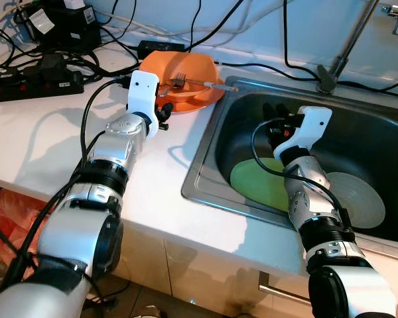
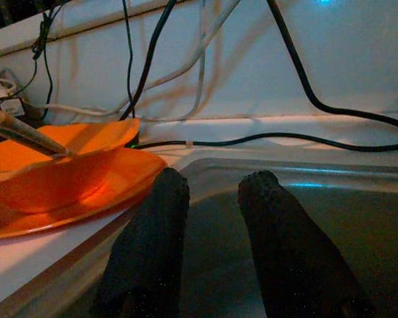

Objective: Kitchen organization

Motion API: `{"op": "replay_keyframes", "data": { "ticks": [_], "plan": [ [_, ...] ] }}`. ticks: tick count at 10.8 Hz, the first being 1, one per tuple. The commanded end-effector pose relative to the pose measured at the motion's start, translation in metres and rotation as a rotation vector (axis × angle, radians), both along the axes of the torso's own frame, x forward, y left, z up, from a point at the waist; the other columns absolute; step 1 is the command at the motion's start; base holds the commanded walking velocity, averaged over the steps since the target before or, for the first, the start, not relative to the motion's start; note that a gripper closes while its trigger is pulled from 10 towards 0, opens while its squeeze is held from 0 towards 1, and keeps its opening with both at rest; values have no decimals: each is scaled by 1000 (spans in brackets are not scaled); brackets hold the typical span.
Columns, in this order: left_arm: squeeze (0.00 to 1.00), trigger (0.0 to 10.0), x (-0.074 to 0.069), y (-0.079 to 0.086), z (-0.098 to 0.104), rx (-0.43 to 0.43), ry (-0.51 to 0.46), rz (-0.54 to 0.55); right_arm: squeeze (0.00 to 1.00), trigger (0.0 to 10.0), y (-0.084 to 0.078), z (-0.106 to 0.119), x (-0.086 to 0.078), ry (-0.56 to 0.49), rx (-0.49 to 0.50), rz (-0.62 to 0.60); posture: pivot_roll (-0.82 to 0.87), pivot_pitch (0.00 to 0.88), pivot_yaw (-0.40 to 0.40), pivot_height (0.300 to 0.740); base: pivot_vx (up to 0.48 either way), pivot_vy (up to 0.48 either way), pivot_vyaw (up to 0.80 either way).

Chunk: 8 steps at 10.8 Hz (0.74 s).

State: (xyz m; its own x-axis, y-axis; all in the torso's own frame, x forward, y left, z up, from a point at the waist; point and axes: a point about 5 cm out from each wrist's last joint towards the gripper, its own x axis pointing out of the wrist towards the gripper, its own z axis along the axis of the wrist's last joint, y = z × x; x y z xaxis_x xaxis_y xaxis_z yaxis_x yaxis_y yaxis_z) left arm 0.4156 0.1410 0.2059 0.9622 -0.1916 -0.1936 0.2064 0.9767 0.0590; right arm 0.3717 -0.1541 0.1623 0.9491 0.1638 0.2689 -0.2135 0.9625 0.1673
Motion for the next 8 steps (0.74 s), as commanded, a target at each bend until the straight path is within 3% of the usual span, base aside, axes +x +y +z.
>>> {"op": "replay_keyframes", "data": {
  "ticks": [1,8],
  "plan": [
    [0,10000,3,0,10,-15,-28,16,0,10000,2,-2,-3,5,-7,10,22,58,3,740,0,0,0],
    [0,10000,9,9,22,-48,-49,91,0,10000,1,-19,-31,36,-10,14,-34,155,3,740,0,0,0]
  ]
}}
